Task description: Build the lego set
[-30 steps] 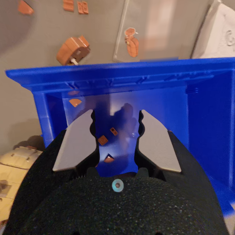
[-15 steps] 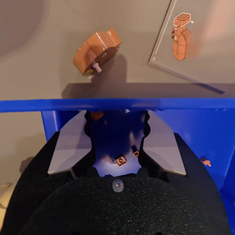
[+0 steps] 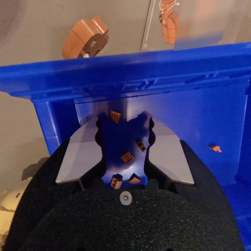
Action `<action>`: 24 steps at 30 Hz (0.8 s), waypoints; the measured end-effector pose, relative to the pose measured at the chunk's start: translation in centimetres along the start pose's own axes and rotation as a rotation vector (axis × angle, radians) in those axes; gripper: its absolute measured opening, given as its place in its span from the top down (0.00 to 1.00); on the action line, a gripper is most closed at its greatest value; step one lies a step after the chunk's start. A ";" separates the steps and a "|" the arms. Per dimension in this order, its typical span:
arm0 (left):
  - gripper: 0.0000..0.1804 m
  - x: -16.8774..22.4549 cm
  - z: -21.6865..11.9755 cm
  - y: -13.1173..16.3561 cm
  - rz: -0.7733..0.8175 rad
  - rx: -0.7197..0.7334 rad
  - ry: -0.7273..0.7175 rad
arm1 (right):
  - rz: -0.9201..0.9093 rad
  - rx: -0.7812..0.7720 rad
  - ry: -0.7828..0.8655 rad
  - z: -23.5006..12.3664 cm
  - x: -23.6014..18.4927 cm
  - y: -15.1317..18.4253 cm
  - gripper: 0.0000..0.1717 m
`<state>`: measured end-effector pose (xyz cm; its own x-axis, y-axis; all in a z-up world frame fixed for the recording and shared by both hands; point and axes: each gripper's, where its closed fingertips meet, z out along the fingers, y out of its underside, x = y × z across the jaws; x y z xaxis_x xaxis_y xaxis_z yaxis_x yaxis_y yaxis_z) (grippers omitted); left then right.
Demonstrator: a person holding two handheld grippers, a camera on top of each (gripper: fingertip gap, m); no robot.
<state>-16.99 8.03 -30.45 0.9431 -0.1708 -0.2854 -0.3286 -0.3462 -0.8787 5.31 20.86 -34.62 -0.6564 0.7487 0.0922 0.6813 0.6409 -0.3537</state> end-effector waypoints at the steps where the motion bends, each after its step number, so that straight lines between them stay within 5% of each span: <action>1: 0.95 0.0 0.0 0.0 -0.003 0.003 -0.001 | 0.004 -0.015 -0.013 0.3 -0.4 0.2 0.61; 9: 0.95 0.0 -0.1 0.0 0.002 0.004 0.002 | 0.038 -0.023 -0.076 0.8 -1.8 -0.2 0.91; 16: 0.95 -0.1 -0.5 -0.2 -0.020 0.019 0.004 | 0.103 -0.053 -0.040 0.2 -1.7 0.4 0.91; 17: 0.95 -0.1 -0.6 -0.3 -0.019 0.022 0.004 | 0.127 -0.039 -0.013 -0.6 -1.6 0.5 0.98; 24: 0.95 0.3 -1.4 -1.6 -0.026 0.064 0.020 | 0.348 0.158 0.172 -8.4 -2.3 -1.4 0.98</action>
<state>-16.25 7.23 -28.62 0.9500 -0.1808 -0.2547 -0.2990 -0.2910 -0.9088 8.58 19.66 -26.55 -0.3232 0.9419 0.0917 0.7861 0.3212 -0.5281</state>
